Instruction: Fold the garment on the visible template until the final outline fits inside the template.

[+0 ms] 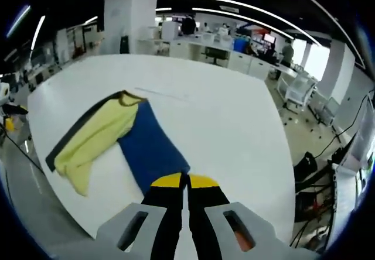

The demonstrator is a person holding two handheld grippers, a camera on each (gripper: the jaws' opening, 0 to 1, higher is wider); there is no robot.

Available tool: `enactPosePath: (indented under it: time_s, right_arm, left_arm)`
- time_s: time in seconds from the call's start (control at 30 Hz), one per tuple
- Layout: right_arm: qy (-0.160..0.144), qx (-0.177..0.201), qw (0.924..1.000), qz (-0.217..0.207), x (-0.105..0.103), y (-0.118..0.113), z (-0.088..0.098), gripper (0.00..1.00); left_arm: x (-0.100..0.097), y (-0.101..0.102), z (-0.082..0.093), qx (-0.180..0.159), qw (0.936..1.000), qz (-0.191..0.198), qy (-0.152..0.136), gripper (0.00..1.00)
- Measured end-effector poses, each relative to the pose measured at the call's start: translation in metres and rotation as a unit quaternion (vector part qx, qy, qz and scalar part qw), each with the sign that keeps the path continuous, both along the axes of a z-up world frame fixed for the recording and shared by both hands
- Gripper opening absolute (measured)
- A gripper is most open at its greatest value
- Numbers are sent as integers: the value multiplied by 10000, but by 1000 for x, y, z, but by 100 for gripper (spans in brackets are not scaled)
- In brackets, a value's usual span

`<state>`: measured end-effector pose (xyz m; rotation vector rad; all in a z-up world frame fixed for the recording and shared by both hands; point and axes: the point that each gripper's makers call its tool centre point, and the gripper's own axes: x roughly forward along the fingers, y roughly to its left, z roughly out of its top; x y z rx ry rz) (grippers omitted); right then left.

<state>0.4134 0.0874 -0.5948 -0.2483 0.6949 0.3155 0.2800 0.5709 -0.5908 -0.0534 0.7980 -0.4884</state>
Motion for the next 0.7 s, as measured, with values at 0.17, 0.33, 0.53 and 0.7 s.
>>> enactPosePath:
  time_s: [0.17,0.33,0.53,0.7]
  right_arm:
    - [38,-52,10000,-12,4,-8,-3,2]
    - [76,-97,9999,-60,6,-17,-5,2]
    - [71,9,9998,-200,10,-28,-6,2]
    - [95,-50,9997,-236,14,-35,-8,2]
  left_arm:
    - [3,-1,-2,42,10000,-21,22,94]
    - [5,-3,-4,45,10000,-17,49,94]
    - [8,-5,-6,52,9999,-51,87,94]
    - [10,-6,-8,79,9999,-85,124,94]
